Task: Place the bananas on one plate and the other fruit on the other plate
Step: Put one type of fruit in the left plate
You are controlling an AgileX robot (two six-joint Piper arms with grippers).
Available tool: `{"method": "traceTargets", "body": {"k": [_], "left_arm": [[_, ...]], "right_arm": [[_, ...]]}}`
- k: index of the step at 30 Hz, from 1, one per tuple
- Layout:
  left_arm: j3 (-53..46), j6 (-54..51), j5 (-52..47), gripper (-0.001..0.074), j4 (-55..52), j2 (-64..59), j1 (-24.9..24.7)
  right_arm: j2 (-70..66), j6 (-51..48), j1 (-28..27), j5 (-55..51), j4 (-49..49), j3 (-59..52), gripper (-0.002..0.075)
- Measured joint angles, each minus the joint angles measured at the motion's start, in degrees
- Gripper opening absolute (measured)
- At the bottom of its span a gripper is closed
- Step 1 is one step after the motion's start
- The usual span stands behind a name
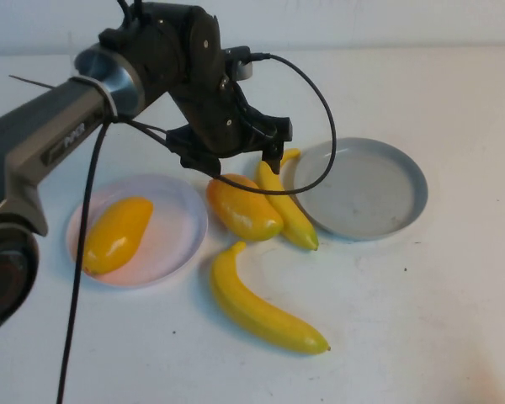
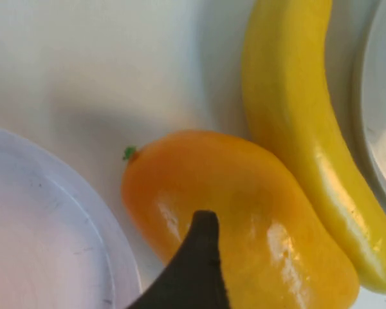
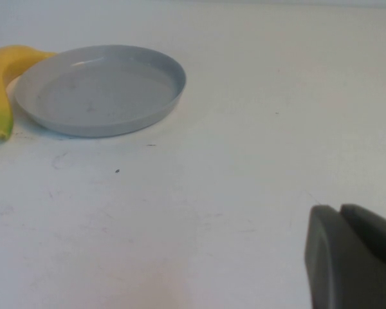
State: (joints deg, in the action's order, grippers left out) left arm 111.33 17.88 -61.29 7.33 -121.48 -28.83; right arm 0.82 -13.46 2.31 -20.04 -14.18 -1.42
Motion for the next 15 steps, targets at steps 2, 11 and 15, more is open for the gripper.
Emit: {"method": "traceTargets", "body": {"k": [2, 11, 15], "left_arm": [[1.54, 1.26, -1.49, 0.0668, 0.0, -1.61, 0.0], [2.12, 3.79, -5.28, 0.0669, -3.2, -4.67, 0.0], [2.22, 3.79, -4.17, 0.0669, -3.2, -5.48, 0.0]], "right_arm": [[0.0, 0.0, 0.0, 0.0, 0.0, 0.0, -0.0017], [0.0, 0.0, 0.0, 0.0, 0.0, 0.0, -0.0017], [0.0, 0.0, 0.0, 0.0, 0.0, 0.0, -0.0017]]}}
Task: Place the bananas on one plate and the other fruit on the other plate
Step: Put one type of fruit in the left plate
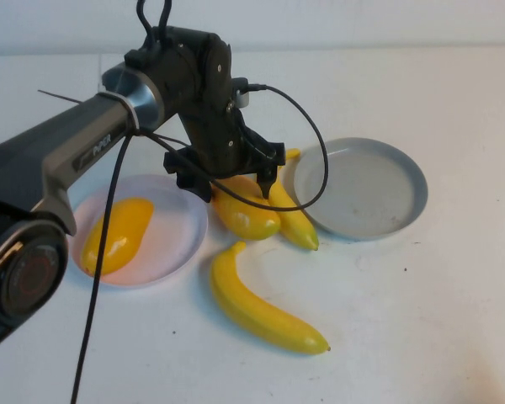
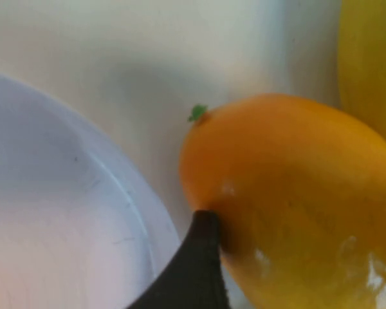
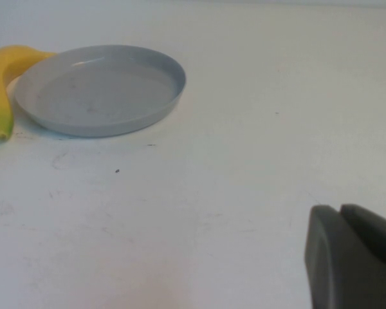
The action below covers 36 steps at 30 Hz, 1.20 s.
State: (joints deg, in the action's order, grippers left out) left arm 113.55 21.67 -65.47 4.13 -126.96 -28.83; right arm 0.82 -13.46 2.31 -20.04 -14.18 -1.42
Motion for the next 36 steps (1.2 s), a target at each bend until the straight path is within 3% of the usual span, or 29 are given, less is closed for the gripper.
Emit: {"method": "traceTargets", "body": {"k": [10, 16, 28, 36], "left_arm": [[0.0, -3.22, 2.52, 0.0664, -0.12, -2.02, -0.33], [0.13, -5.29, 2.85, 0.0572, 0.07, -2.29, -0.33], [0.13, -11.58, 2.55, 0.0572, -0.32, 0.29, -1.0], [0.13, -15.74, -4.39, 0.0572, -2.95, 8.76, -1.46]], "right_arm": [[0.0, 0.0, 0.0, 0.0, 0.0, 0.0, -0.0017], [0.0, 0.0, 0.0, 0.0, 0.0, 0.0, -0.0017], [0.0, 0.0, 0.0, 0.0, 0.0, 0.0, -0.0017], [0.0, 0.0, 0.0, 0.0, 0.0, 0.0, -0.0017]]}}
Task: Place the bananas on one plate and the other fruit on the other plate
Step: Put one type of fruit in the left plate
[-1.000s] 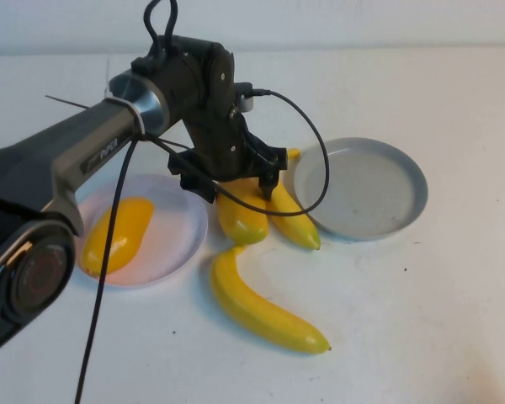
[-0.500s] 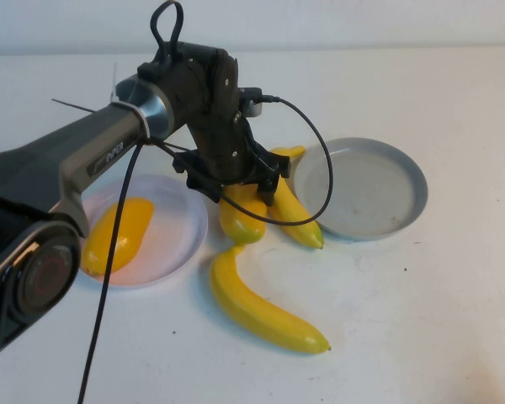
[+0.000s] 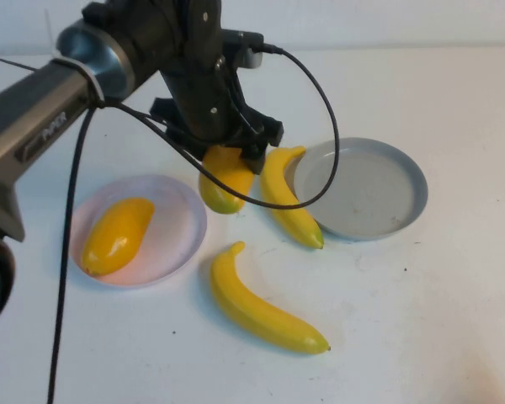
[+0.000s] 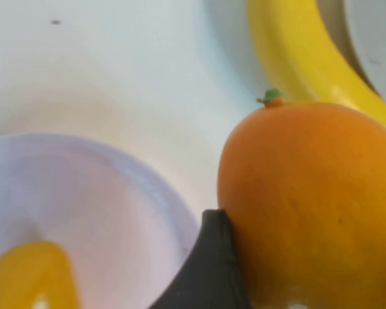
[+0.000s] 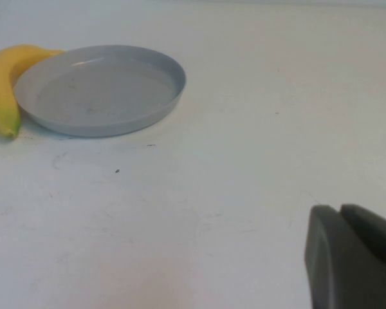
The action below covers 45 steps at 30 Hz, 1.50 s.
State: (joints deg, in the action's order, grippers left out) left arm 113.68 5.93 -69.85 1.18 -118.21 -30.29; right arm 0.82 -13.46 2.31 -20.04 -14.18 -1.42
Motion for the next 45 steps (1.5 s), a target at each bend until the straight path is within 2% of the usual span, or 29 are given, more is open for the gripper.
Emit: {"method": "traceTargets", "body": {"k": [6, 14, 19, 27, 32, 39, 42, 45], "left_arm": [[-3.55, -0.12, -0.57, 0.0572, -3.5, 2.55, 2.39], [-17.94, -0.12, -0.66, 0.0572, -6.63, 6.54, 4.94], [-23.66, -0.01, 5.09, 0.0572, -6.85, 6.76, 5.43], [-24.29, -0.01, 9.79, 0.0573, -6.85, 6.39, 5.54], [-24.29, -0.01, 10.44, 0.0661, -6.85, 6.09, 5.54], [-25.28, -0.01, 11.33, 0.0668, -6.85, 9.29, 5.54], [-28.52, -0.01, 14.27, 0.0637, -7.85, 14.14, 4.81], [-35.37, -0.01, 20.26, 0.0507, -8.3, 22.63, 4.05]], "right_arm": [[0.0, 0.0, 0.0, 0.0, 0.0, 0.0, -0.0017], [0.0, 0.0, 0.0, 0.0, 0.0, 0.0, -0.0017], [0.0, 0.0, 0.0, 0.0, 0.0, 0.0, -0.0017], [0.0, 0.0, 0.0, 0.0, 0.0, 0.0, -0.0017], [0.0, 0.0, 0.0, 0.0, 0.0, 0.0, -0.0017], [0.0, 0.0, 0.0, 0.0, 0.0, 0.0, -0.0017], [0.0, 0.0, 0.0, 0.0, 0.0, 0.0, -0.0017], [0.0, 0.0, 0.0, 0.0, 0.0, 0.0, -0.0017]]}}
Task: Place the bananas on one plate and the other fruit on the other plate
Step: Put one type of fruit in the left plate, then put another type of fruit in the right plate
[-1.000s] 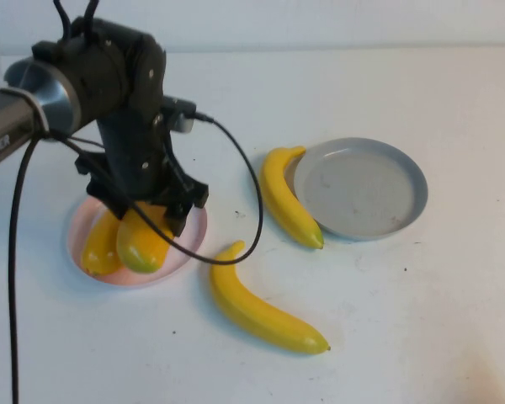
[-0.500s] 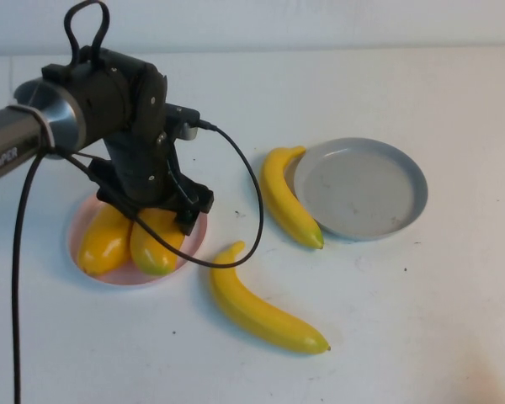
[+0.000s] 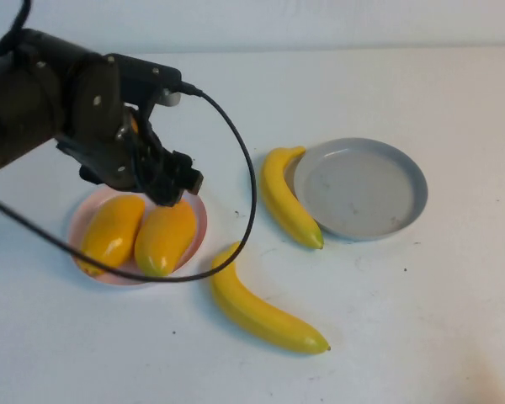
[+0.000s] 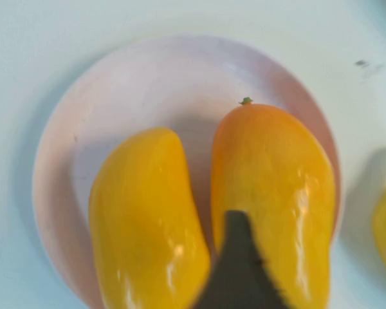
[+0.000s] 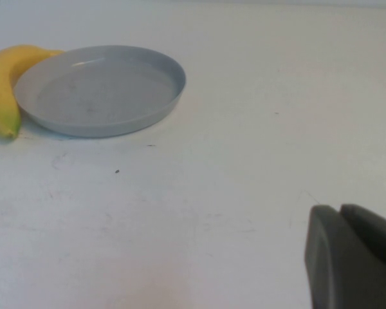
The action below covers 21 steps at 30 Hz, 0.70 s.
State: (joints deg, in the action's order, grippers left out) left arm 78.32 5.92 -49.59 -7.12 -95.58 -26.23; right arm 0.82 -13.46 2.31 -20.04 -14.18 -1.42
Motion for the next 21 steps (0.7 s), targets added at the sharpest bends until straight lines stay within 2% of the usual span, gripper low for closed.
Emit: {"method": "traceTargets", "body": {"k": [6, 8, 15, 21], "left_arm": [[-16.73, 0.0, 7.1, 0.0099, -0.5, 17.16, 0.01], [-22.06, 0.35, 9.01, 0.0045, -0.67, 22.73, 0.01], [-40.68, 3.71, 18.07, 0.0003, -0.77, 47.03, 0.23], [-49.58, 5.02, 19.99, 0.0, -0.77, 65.65, 0.23]], "right_arm": [[0.0, 0.0, 0.0, 0.0, 0.0, 0.0, -0.0017], [0.0, 0.0, 0.0, 0.0, 0.0, 0.0, -0.0017], [0.0, 0.0, 0.0, 0.0, 0.0, 0.0, -0.0017], [0.0, 0.0, 0.0, 0.0, 0.0, 0.0, -0.0017]]}}
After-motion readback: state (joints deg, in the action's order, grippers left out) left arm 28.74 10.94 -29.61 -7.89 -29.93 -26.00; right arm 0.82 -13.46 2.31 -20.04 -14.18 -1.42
